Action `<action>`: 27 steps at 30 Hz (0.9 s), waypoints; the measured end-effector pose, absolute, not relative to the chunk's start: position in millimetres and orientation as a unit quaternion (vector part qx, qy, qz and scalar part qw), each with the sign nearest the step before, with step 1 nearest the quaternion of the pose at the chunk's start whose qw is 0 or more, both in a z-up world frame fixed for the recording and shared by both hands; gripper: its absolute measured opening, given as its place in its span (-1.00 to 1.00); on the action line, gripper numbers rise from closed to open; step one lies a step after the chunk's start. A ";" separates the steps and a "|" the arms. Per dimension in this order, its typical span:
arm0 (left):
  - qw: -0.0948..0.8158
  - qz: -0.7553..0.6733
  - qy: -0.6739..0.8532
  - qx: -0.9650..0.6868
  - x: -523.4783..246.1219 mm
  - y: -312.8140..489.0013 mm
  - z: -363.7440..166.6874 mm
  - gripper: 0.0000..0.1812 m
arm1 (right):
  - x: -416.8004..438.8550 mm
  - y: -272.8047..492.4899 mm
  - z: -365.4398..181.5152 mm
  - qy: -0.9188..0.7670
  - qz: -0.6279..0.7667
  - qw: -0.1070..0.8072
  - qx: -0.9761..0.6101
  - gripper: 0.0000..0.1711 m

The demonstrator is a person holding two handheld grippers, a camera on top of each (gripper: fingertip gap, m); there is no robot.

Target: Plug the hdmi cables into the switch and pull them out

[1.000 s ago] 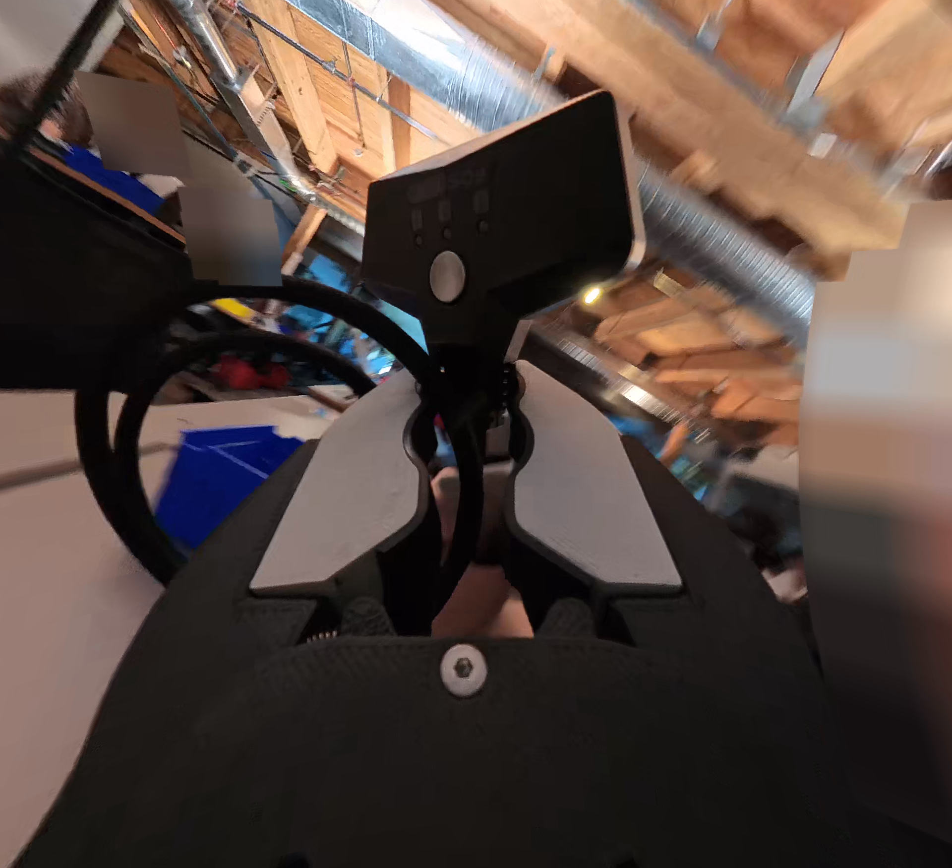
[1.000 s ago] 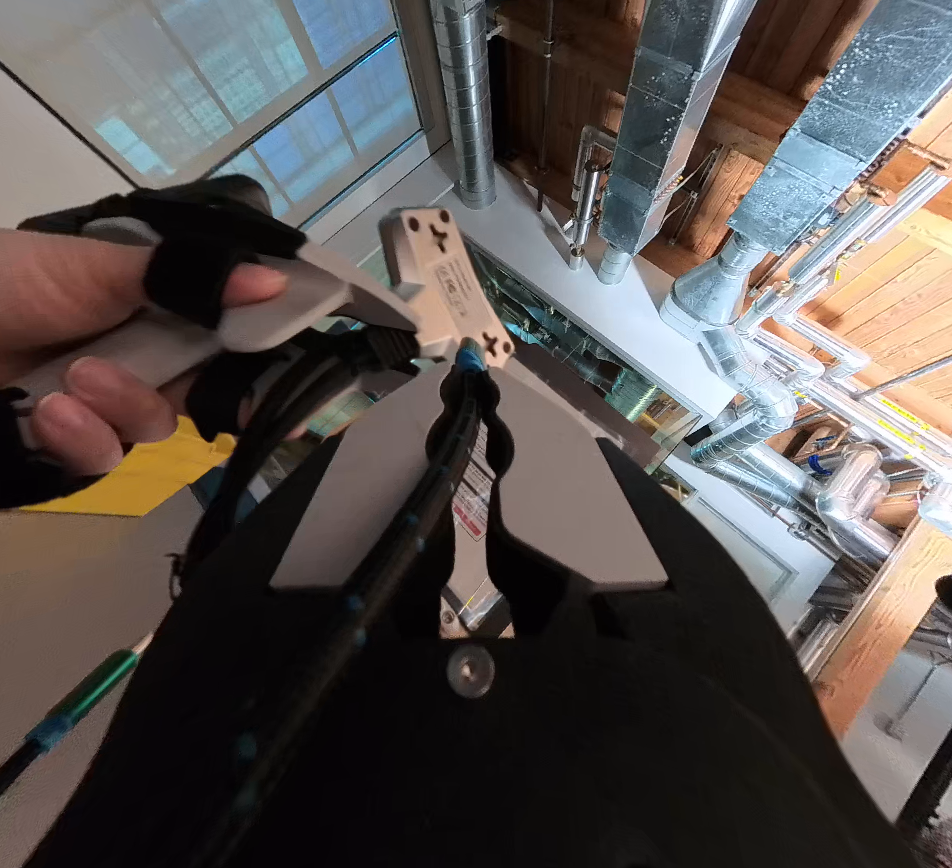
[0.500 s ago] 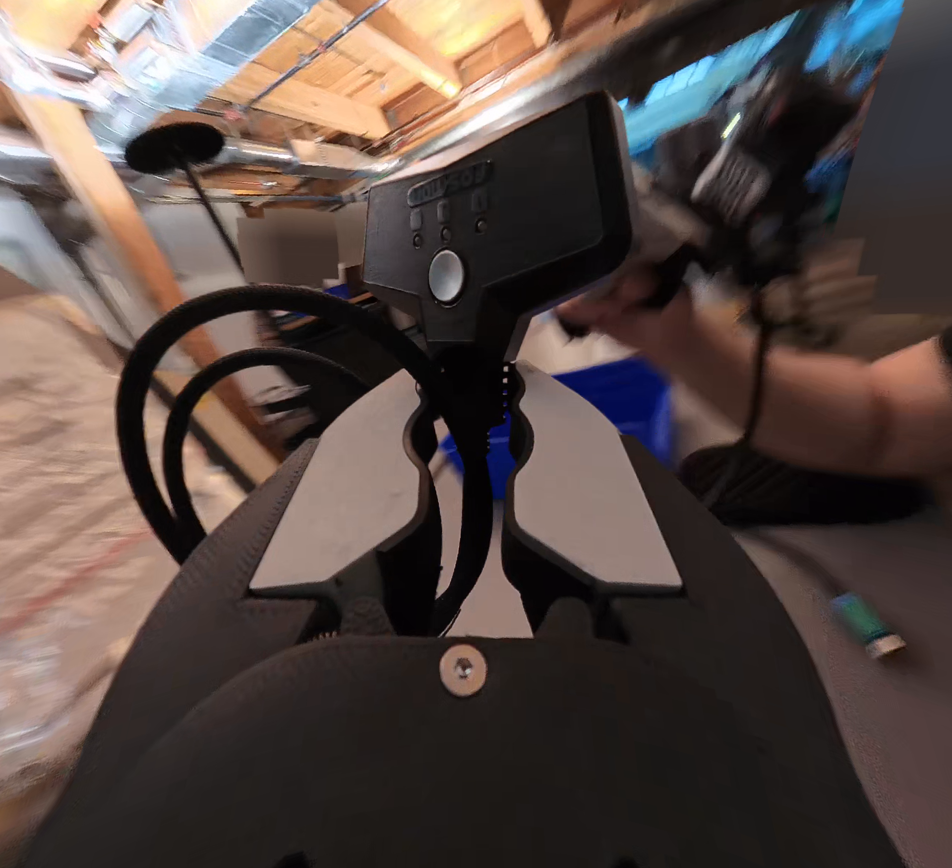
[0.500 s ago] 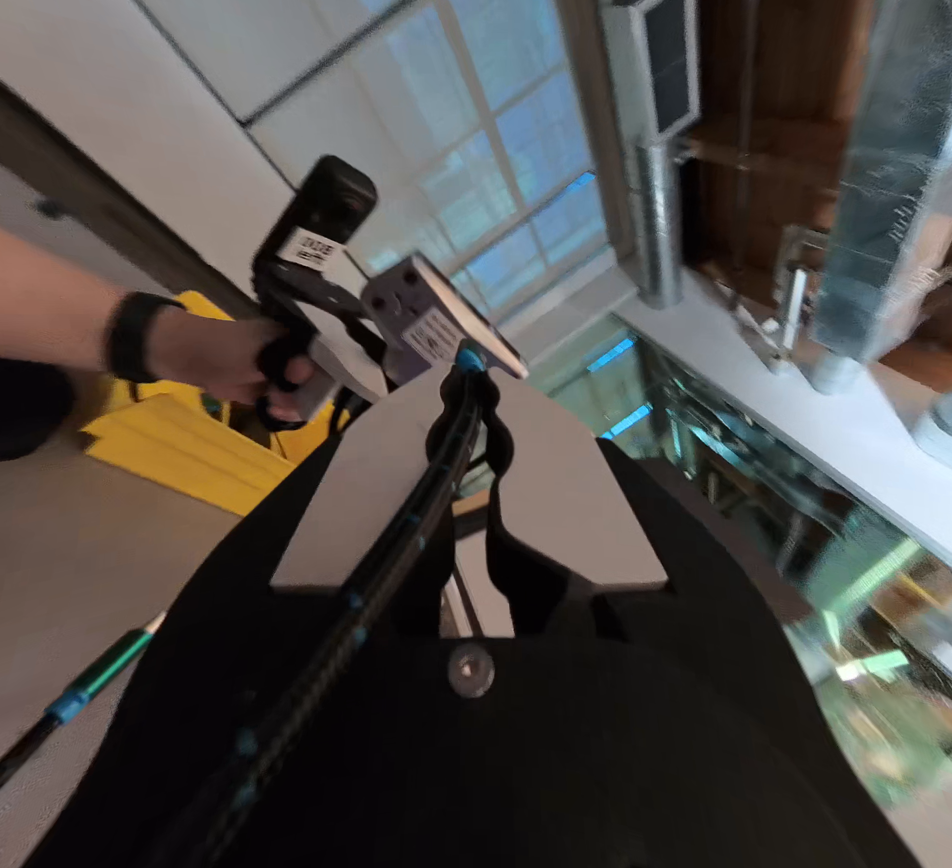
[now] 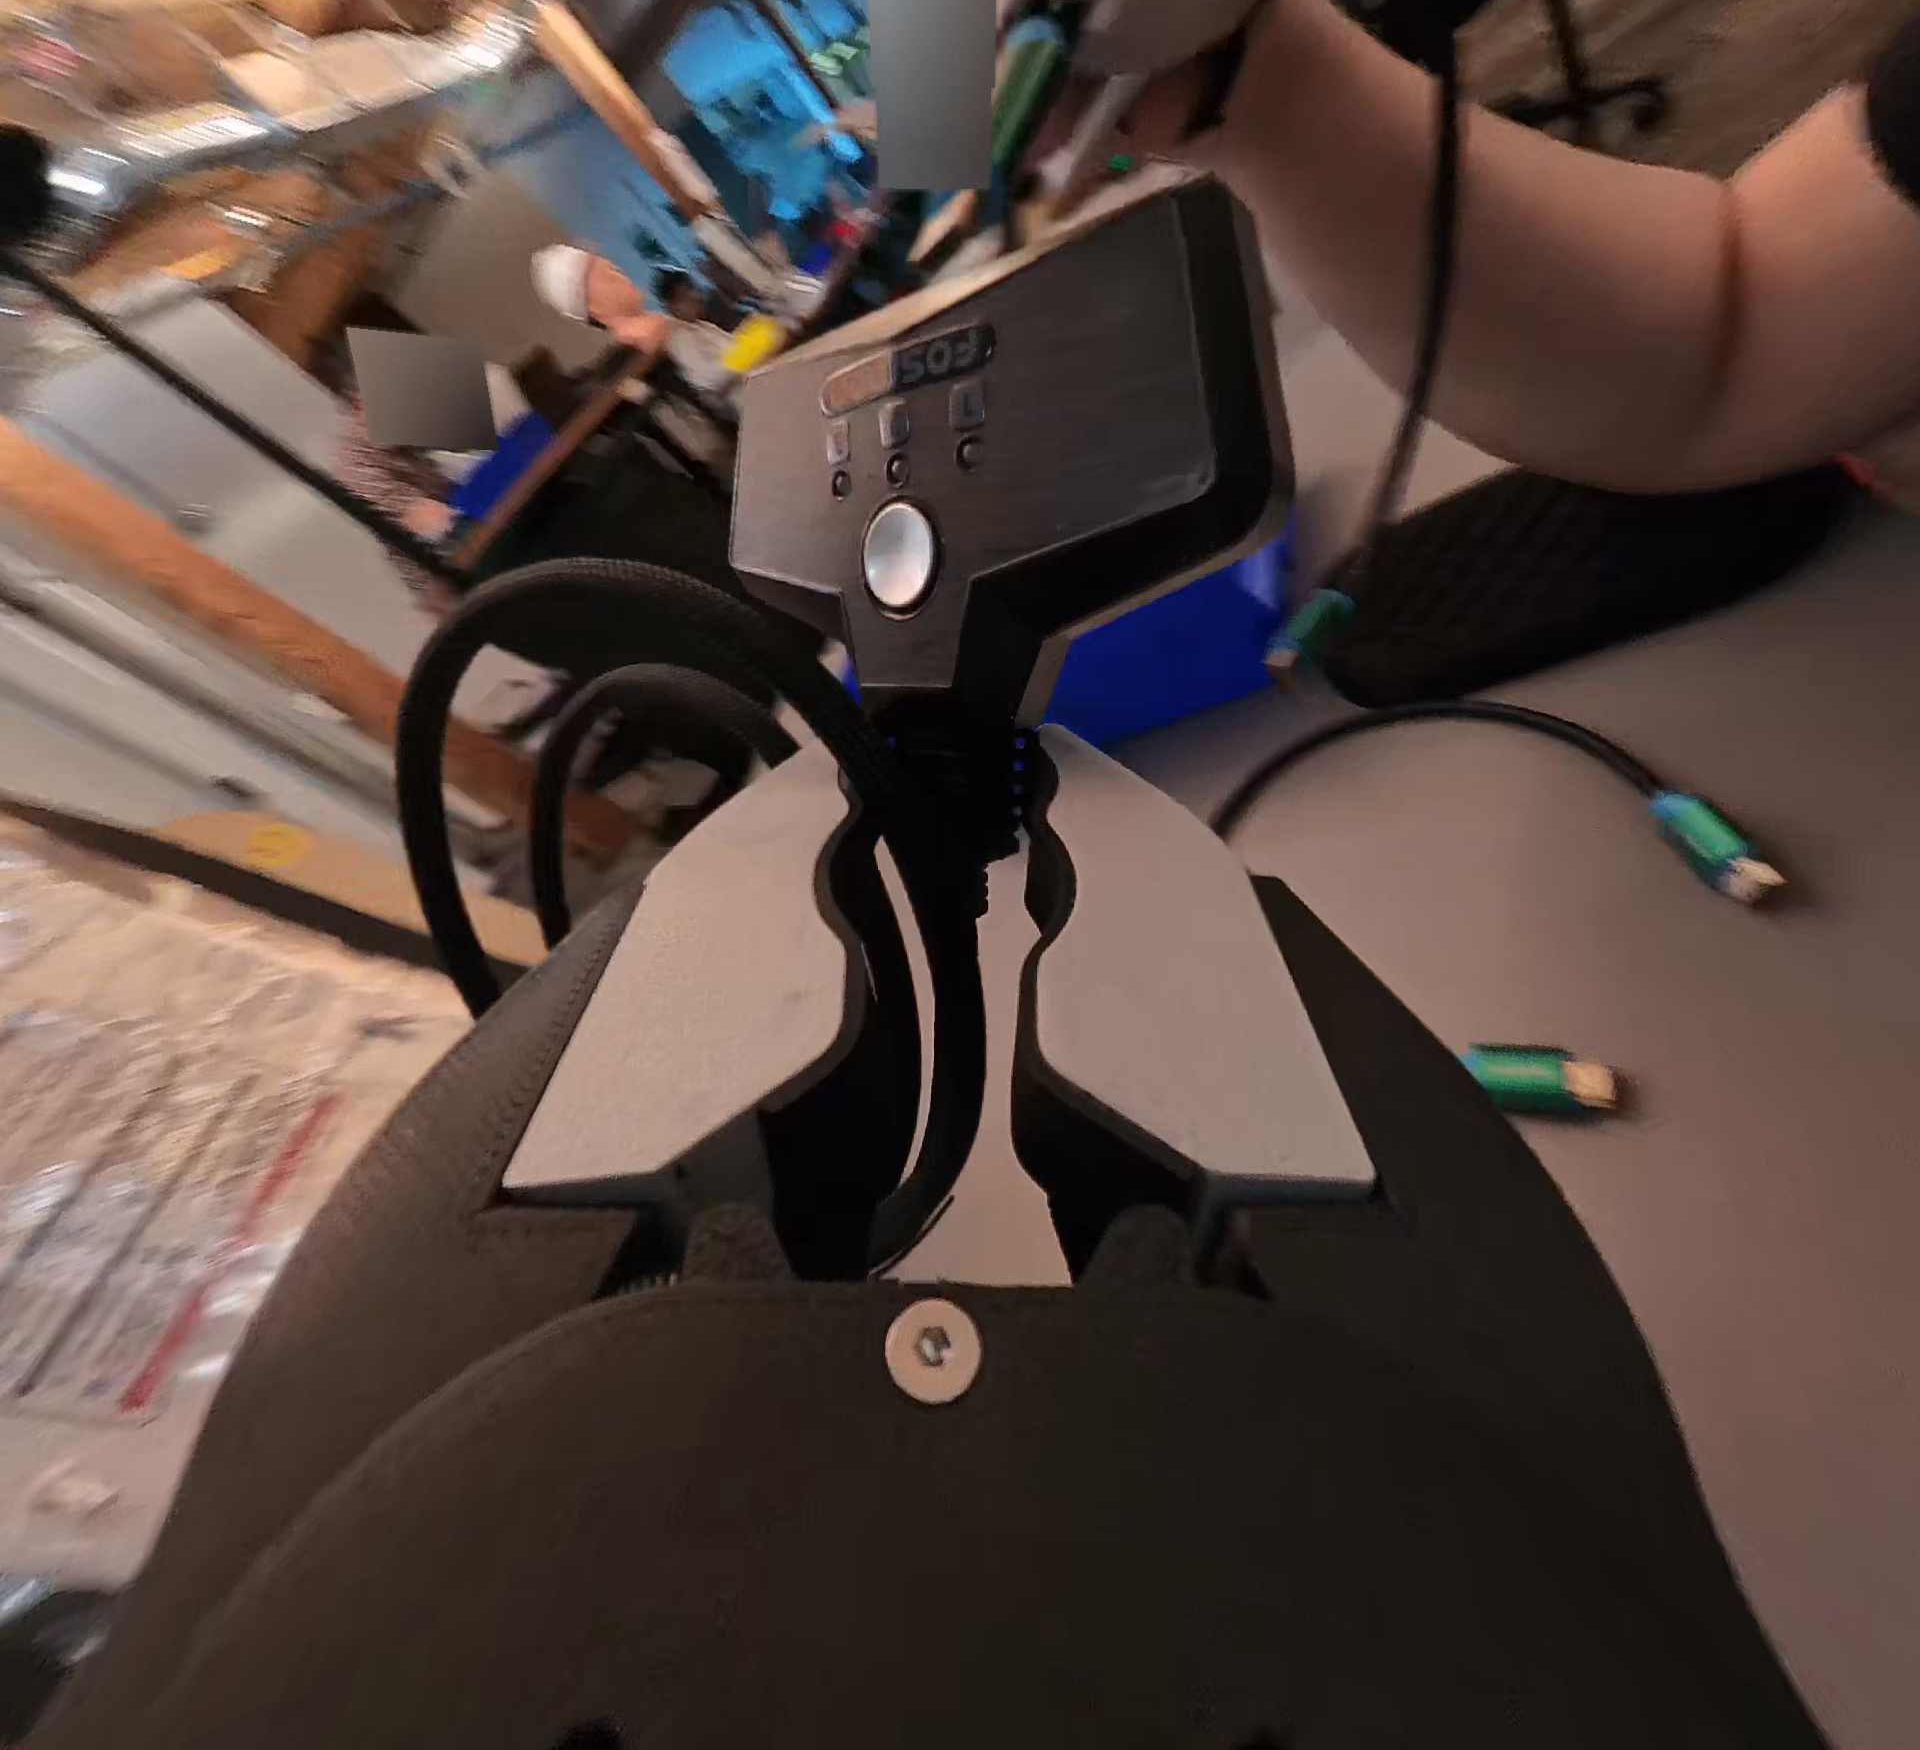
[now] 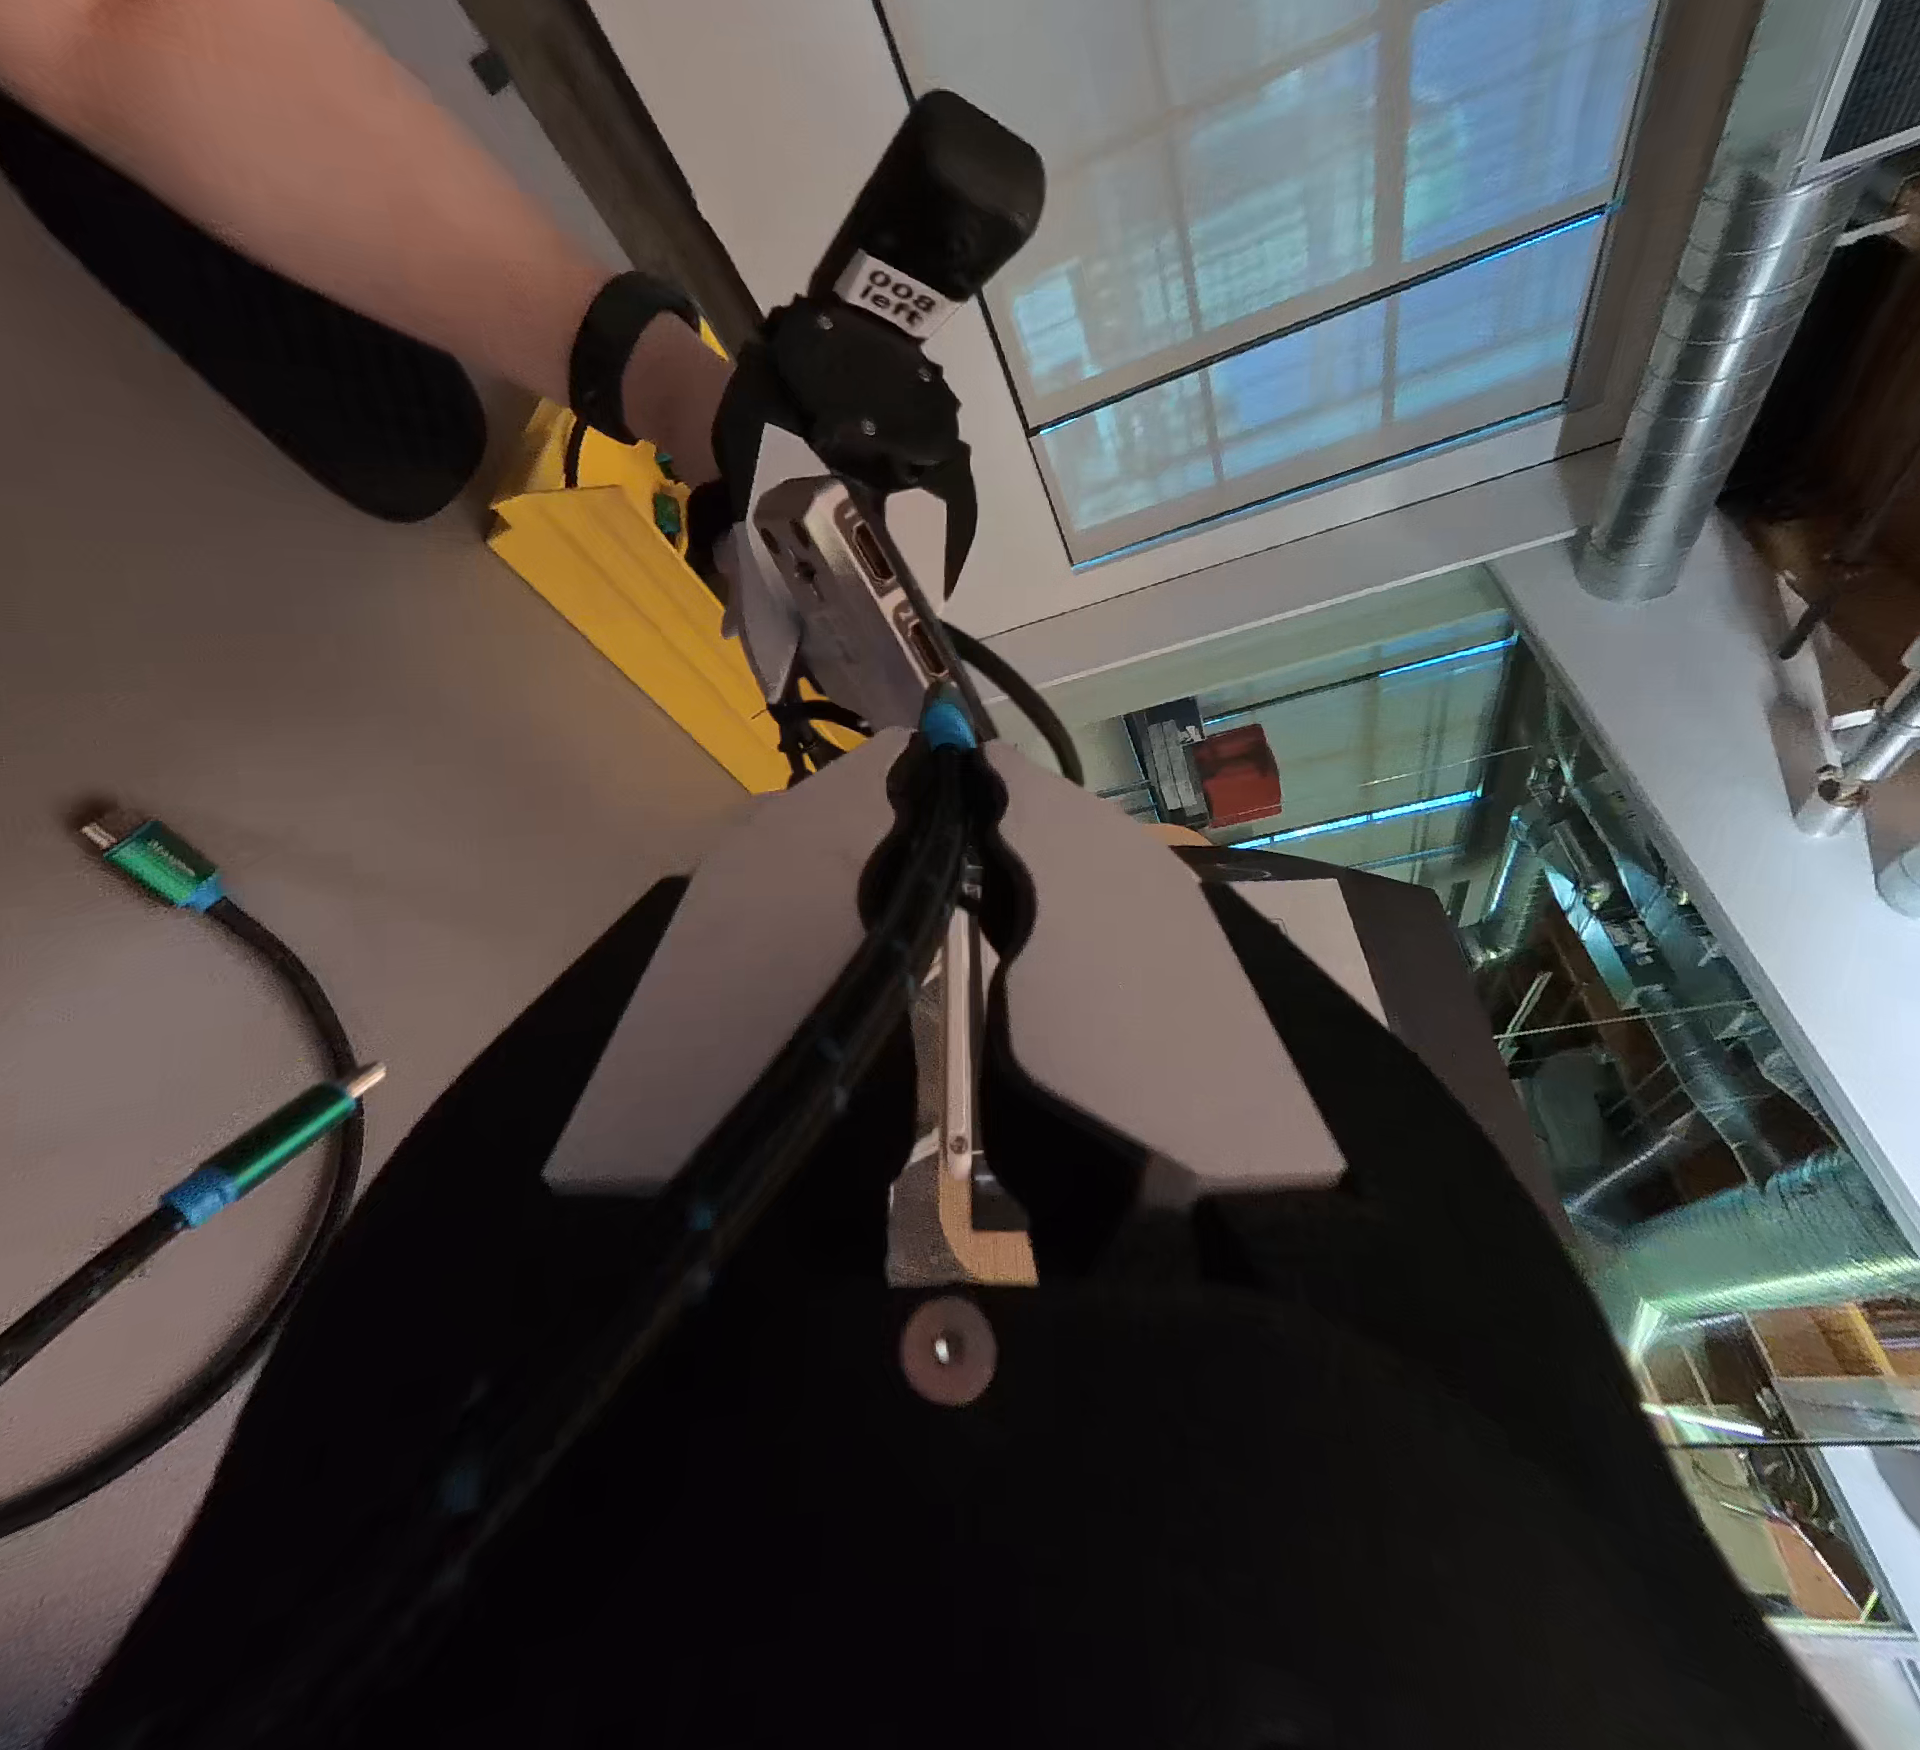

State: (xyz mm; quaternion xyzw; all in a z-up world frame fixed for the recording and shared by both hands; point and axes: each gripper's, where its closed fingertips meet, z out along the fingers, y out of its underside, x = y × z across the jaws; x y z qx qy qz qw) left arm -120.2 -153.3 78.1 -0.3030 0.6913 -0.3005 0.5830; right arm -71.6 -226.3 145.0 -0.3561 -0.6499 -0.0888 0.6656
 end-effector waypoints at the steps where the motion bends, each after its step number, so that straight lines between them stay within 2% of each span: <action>1: 0.570 -0.305 0.699 -0.304 -119.7 -156.0 74.8 -0.74 | -71.6 -228.0 143.6 -0.654 -0.088 0.662 -0.356 -0.92; 27: 0.460 -0.326 0.764 -0.314 -116.3 -178.6 46.1 -0.74 | -78.0 -239.7 113.6 -0.711 -0.013 0.595 -0.374 -0.92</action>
